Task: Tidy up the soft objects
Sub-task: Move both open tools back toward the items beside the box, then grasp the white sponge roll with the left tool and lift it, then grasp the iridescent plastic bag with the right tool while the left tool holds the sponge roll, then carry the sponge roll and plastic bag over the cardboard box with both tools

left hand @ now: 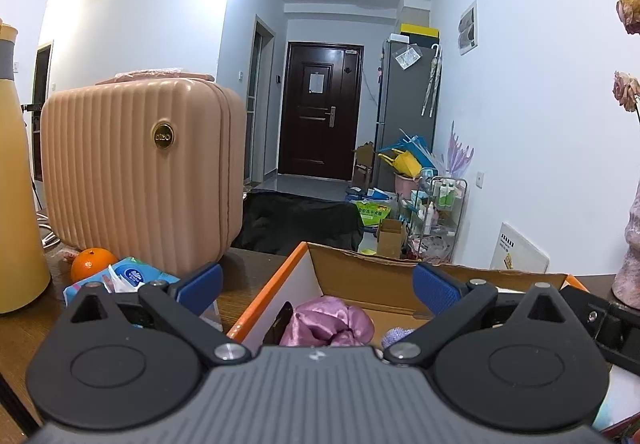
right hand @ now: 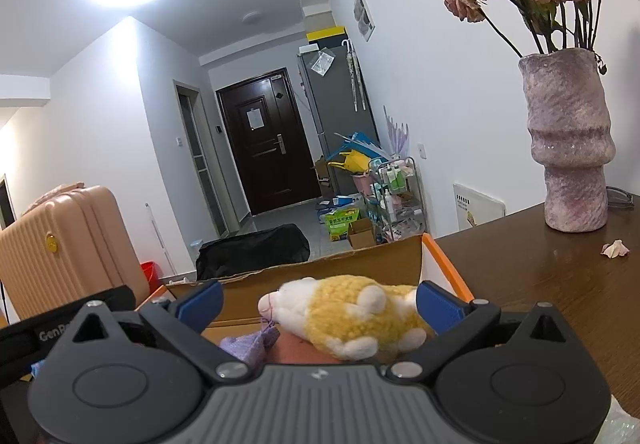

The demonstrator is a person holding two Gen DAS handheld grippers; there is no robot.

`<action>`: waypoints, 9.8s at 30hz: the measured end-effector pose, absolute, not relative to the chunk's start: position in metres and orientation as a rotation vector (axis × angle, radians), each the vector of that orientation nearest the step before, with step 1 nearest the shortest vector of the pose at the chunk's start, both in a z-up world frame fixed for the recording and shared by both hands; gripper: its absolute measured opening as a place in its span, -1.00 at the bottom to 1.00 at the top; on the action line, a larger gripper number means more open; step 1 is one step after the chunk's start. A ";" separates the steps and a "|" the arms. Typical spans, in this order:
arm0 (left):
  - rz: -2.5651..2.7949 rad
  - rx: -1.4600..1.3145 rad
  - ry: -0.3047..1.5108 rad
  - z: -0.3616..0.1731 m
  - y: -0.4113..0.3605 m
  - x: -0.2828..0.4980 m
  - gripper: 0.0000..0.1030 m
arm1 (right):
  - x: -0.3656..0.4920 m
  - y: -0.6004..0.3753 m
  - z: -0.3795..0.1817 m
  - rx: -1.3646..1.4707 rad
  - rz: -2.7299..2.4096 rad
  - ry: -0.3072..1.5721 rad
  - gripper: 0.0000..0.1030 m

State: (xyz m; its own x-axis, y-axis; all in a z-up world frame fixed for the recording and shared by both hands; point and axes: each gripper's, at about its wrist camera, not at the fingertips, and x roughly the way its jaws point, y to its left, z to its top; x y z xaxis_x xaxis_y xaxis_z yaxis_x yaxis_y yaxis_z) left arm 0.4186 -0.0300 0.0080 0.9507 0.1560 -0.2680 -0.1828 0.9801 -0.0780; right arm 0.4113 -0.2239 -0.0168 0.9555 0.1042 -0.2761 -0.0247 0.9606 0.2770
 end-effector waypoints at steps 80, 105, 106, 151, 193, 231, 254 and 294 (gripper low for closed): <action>0.207 -0.016 0.360 -0.013 -0.036 0.230 1.00 | 0.225 -0.286 -0.018 0.131 0.088 0.328 1.00; 0.082 -0.043 0.420 -0.019 -0.072 0.237 1.00 | 0.233 -0.310 -0.018 0.087 0.048 0.353 1.00; 0.073 -0.041 0.420 -0.019 -0.077 0.237 1.00 | 0.234 -0.314 -0.018 0.087 0.044 0.353 1.00; -0.129 0.011 0.560 -0.035 -0.157 0.279 -0.43 | 0.247 -0.355 -0.032 0.090 0.028 0.423 1.00; -0.039 -0.040 0.501 -0.022 -0.085 0.277 -0.42 | 0.329 -0.329 -0.055 0.161 0.004 0.594 0.20; -0.017 -0.080 0.398 -0.003 -0.065 0.293 -0.42 | 0.285 -0.273 -0.021 0.169 0.077 0.248 -0.28; 0.030 -0.107 0.340 0.005 -0.051 0.353 -0.42 | 0.339 -0.225 -0.021 0.146 0.114 0.224 -0.27; 0.086 -0.034 0.310 -0.002 -0.048 0.424 -0.04 | 0.407 -0.200 -0.032 0.128 0.086 0.317 -0.05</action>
State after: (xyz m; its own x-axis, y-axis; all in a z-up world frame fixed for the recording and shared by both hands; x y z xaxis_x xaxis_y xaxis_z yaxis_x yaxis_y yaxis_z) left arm 0.4242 -0.0481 -0.0017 0.9487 0.0795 -0.3061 -0.0898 0.9958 -0.0199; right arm 0.4066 -0.2004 -0.0318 0.9468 0.1040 -0.3046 -0.0639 0.9883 0.1387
